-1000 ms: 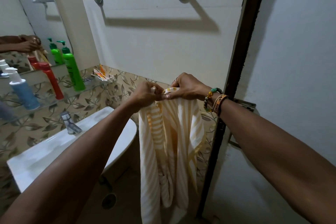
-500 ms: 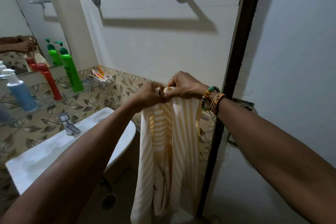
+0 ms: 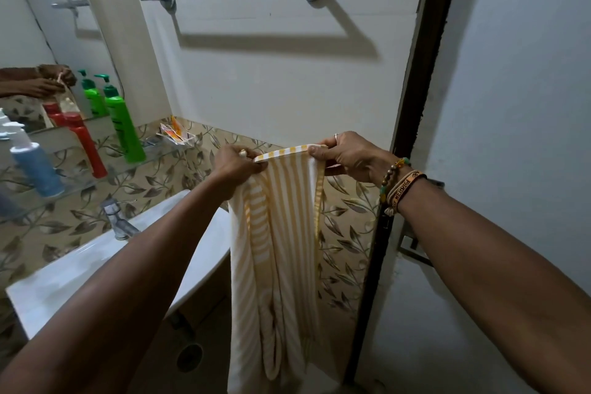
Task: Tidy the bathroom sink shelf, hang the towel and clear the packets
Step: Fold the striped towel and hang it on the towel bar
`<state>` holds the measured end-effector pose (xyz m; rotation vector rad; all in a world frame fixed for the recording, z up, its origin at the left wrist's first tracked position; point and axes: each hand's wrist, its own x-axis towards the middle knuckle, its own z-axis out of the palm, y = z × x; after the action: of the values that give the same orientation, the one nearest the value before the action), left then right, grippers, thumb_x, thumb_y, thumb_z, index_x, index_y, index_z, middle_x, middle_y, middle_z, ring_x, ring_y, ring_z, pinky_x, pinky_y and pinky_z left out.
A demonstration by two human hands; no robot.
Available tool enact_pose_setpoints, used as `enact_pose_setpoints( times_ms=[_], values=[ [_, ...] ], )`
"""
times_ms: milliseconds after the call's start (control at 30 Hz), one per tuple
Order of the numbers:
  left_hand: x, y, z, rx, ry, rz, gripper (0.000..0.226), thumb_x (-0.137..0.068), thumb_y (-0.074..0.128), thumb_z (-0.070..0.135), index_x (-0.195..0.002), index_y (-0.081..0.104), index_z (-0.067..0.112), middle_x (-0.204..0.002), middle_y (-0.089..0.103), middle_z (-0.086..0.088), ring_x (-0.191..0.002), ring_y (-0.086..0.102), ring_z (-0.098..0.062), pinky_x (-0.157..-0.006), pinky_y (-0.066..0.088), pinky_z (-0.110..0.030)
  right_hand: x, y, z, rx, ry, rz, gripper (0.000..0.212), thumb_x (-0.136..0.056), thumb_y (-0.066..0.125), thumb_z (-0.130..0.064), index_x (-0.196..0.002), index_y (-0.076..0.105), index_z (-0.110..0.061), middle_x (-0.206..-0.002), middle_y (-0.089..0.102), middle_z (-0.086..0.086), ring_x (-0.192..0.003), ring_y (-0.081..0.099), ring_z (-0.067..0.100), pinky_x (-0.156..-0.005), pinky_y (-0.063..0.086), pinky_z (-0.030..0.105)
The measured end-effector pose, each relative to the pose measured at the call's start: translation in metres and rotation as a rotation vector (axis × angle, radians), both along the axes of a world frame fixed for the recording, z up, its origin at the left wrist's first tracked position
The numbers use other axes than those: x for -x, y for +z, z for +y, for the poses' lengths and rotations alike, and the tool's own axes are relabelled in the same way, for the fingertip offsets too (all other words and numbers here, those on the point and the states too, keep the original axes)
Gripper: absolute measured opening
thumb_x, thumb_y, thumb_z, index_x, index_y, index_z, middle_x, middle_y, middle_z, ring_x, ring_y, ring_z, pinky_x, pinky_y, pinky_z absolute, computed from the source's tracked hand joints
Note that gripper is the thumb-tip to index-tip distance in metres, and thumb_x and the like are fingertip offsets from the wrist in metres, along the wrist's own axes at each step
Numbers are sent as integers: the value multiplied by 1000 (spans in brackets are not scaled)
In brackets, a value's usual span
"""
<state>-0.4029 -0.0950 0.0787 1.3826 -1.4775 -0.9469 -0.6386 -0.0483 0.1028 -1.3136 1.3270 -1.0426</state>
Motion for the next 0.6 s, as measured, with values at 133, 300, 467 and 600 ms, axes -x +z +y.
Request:
enact_pose_setpoints(
  times_ms=[133, 300, 467, 600],
  values=[
    [1, 7, -3, -208, -2, 74, 18, -76, 79, 1, -74, 62, 6, -77, 62, -8, -69, 61, -23, -63, 52, -29, -8, 0, 2, -24, -86, -240, 37, -84, 77, -20, -108, 67, 6, -92, 72, 16, -81, 72, 27, -69, 61, 37],
    [-3, 12, -6, -530, -200, 330, 15, -90, 41, -4, -83, 49, 5, -76, 44, -8, -62, 48, -18, -47, 51, -27, -25, 2, -3, -61, -213, -420, 21, -84, 76, -9, -97, 66, 4, -94, 69, 19, -88, 69, 31, -73, 61, 43],
    [5, 3, -5, -413, -175, 454, 32, -91, 65, -3, -122, 62, -3, -101, 67, -9, -88, 64, -19, -79, 55, -36, -37, -1, -5, -131, -198, -423, 18, -93, 62, 3, -111, 62, 6, -97, 66, 21, -92, 65, 32, -81, 57, 47],
    [13, 3, 0, -277, -49, 561, 39, -73, 84, 4, -109, 71, -2, -102, 72, -10, -86, 70, -18, -59, 58, -29, -46, -3, -2, -99, -183, -301, 15, -84, 75, -5, -95, 68, 4, -94, 72, 19, -86, 72, 31, -69, 63, 43]
  ],
)
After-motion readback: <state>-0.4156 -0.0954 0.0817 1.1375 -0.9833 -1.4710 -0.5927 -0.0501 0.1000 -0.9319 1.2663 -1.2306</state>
